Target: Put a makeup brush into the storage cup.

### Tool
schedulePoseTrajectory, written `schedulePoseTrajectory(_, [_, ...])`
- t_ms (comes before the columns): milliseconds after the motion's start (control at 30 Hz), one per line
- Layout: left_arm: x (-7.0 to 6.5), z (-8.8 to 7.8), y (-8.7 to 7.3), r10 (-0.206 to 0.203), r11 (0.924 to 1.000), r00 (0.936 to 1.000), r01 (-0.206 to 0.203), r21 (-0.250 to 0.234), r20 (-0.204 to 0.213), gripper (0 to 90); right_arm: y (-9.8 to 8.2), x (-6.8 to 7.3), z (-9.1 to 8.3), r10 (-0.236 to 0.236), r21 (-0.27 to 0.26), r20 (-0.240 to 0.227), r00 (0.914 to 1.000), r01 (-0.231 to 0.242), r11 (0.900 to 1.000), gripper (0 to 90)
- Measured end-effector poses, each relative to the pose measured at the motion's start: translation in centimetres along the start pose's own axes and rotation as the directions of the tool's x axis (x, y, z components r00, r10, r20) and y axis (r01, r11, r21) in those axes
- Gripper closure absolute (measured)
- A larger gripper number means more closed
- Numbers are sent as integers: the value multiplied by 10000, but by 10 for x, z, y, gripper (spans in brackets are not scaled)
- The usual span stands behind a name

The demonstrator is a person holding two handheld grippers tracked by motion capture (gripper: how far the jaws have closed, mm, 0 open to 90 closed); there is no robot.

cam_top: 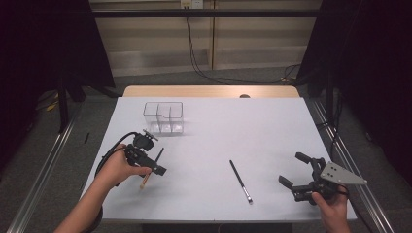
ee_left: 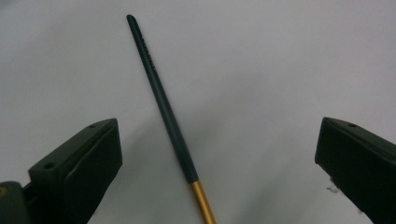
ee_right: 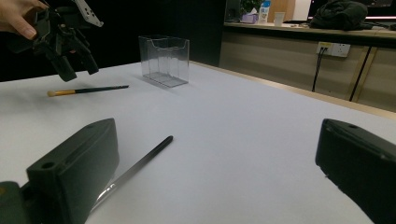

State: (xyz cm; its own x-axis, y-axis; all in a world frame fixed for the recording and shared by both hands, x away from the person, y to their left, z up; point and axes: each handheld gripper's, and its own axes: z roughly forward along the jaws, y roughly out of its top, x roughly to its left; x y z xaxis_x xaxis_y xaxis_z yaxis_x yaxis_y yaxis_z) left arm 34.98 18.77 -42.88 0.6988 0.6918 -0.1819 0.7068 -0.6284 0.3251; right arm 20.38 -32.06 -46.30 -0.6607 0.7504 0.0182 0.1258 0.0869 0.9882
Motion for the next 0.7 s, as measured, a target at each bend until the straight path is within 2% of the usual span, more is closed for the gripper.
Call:
schedulePoseTrajectory(333, [3, 2, -1, -271, 9968, 9994, 286, 752, -208, 30, 0, -1, 0, -6, -6, 19, 10000, 6, 10000, 0])
schedulePoseTrajectory(700, [8, 5, -1, -523, 9932, 9984, 541, 1036, -192, 120, 0, -1, 0, 4, 13, 17, 10000, -4, 10000, 0])
